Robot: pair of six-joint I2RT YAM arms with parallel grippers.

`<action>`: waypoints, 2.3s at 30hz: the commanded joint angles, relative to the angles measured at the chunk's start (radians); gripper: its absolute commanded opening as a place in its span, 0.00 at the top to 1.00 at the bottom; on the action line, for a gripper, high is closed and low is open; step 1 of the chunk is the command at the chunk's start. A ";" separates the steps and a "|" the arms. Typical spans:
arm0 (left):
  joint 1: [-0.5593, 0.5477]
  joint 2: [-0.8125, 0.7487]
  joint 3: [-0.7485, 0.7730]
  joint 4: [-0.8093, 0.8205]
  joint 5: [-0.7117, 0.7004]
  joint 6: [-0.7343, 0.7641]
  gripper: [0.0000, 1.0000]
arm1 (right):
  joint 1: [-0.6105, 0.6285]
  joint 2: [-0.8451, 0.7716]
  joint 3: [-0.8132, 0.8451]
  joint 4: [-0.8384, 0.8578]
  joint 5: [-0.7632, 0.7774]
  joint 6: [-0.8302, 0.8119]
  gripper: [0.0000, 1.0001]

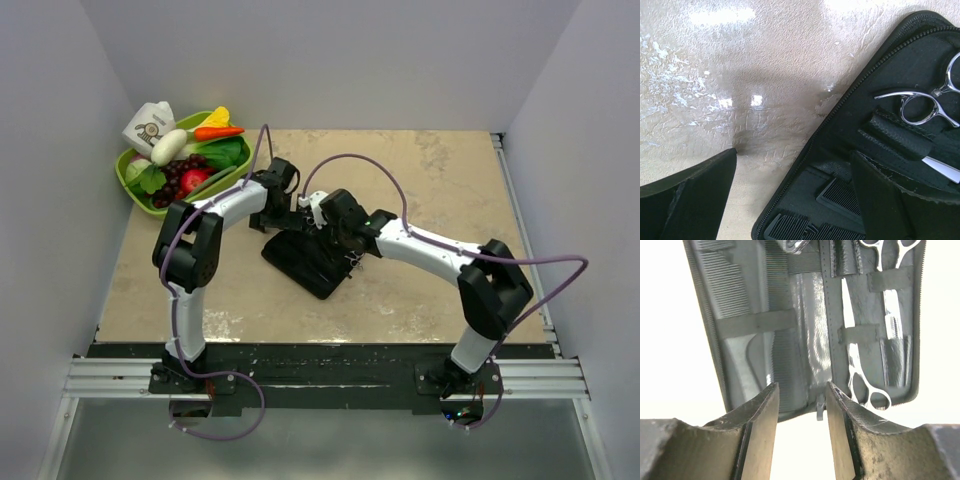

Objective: Sort the hair-cutting tools
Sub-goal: Place the scissors in the hairdressing tool bag.

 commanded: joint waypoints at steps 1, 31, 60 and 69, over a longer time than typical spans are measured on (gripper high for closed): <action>-0.001 -0.011 -0.004 -0.026 -0.008 0.009 0.01 | -0.001 -0.081 -0.043 0.010 0.034 0.066 0.54; -0.018 -0.052 -0.036 -0.026 -0.025 0.012 0.01 | -0.048 -0.008 -0.075 -0.048 0.226 -0.086 0.59; -0.018 -0.071 -0.065 -0.018 -0.025 0.015 0.02 | -0.048 -0.043 -0.121 -0.140 0.137 -0.037 0.63; -0.018 -0.072 -0.067 -0.018 -0.030 0.017 0.02 | -0.056 -0.003 -0.107 -0.106 0.172 -0.049 0.63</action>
